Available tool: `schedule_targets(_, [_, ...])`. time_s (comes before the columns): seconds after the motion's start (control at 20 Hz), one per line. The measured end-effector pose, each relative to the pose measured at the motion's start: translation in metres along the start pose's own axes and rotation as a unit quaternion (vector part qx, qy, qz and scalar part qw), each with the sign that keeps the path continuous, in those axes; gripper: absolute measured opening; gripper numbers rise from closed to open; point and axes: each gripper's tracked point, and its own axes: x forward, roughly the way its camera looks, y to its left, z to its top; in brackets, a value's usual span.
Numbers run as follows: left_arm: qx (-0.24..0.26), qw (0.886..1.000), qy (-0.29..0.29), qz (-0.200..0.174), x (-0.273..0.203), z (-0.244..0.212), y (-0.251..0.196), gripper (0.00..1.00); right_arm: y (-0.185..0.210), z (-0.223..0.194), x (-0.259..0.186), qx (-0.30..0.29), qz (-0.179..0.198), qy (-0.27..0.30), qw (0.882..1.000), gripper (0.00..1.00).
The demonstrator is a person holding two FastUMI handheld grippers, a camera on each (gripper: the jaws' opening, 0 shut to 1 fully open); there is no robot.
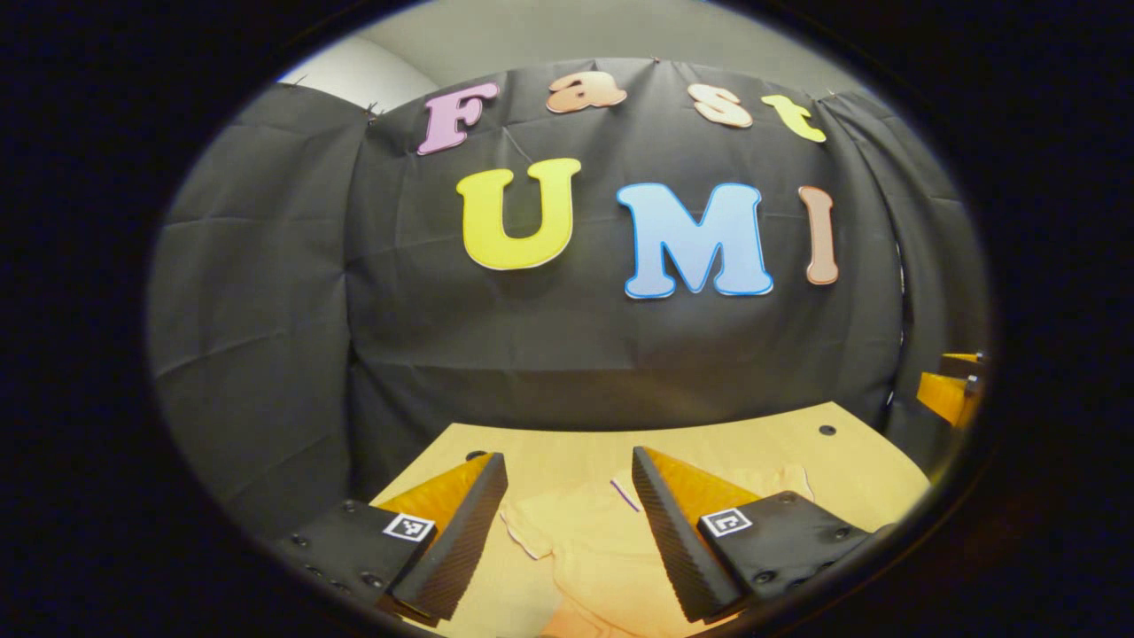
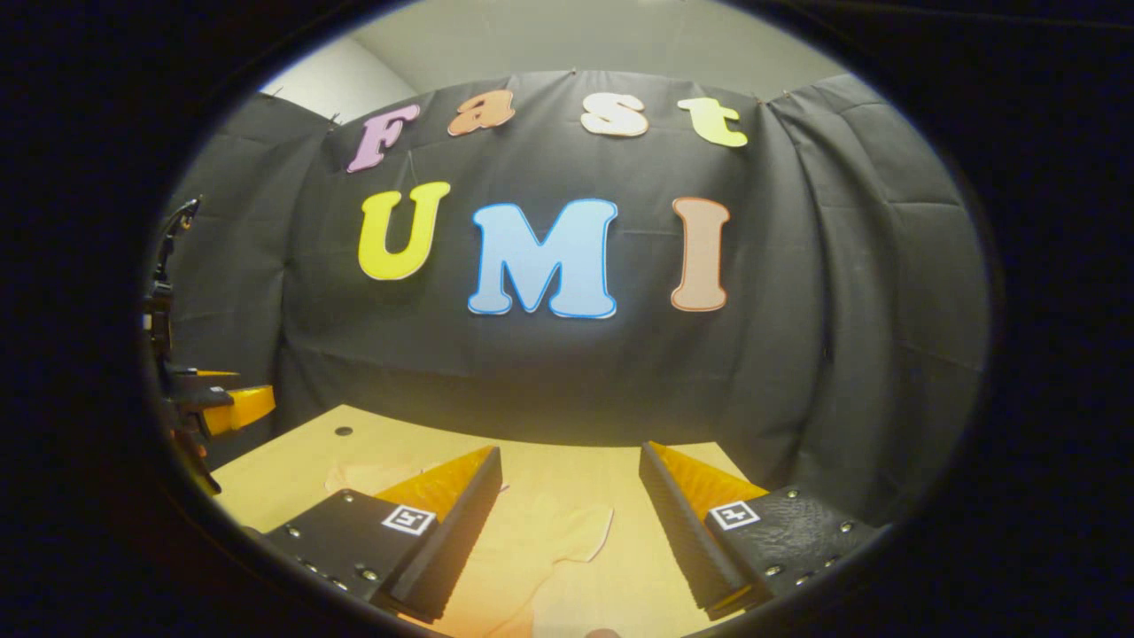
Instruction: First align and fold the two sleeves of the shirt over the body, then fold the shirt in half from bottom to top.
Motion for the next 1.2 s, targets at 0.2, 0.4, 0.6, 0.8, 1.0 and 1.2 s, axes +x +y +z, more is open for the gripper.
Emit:
schedule_targets(0.2, [-0.004, 1.0, 0.013, 0.002, 0.015, -0.012, 0.008, 0.94, -0.004, -0.014, 0.009, 0.003, -0.007, 0.019, 1.0, 0.97])
schedule_targets(0.4, [0.003, 0.999, 0.034, 0.003, 0.04, -0.033, 0.021, 0.94, -0.009, -0.034, 0.025, 0.01, -0.012, 0.045, 0.999, 0.97])
schedule_targets(0.6, [0.013, 0.998, 0.061, 0.005, 0.075, -0.063, 0.036, 0.94, -0.019, -0.059, 0.051, 0.01, -0.022, 0.077, 0.997, 0.97])
schedule_targets(0.8, [0.012, 0.996, 0.086, 0.008, 0.107, -0.092, 0.049, 0.95, -0.026, -0.094, 0.087, 0.012, -0.028, 0.116, 0.993, 0.97])
schedule_targets(1.0, [0.029, 0.997, 0.076, 0.004, 0.118, -0.087, 0.047, 0.95, -0.035, -0.14, 0.134, 0.024, -0.033, 0.166, 0.985, 0.97])
schedule_targets(1.2, [0.033, 0.997, 0.069, -0.01, 0.113, -0.079, 0.035, 0.95, -0.044, -0.19, 0.168, 0.028, -0.047, 0.216, 0.975, 0.97])
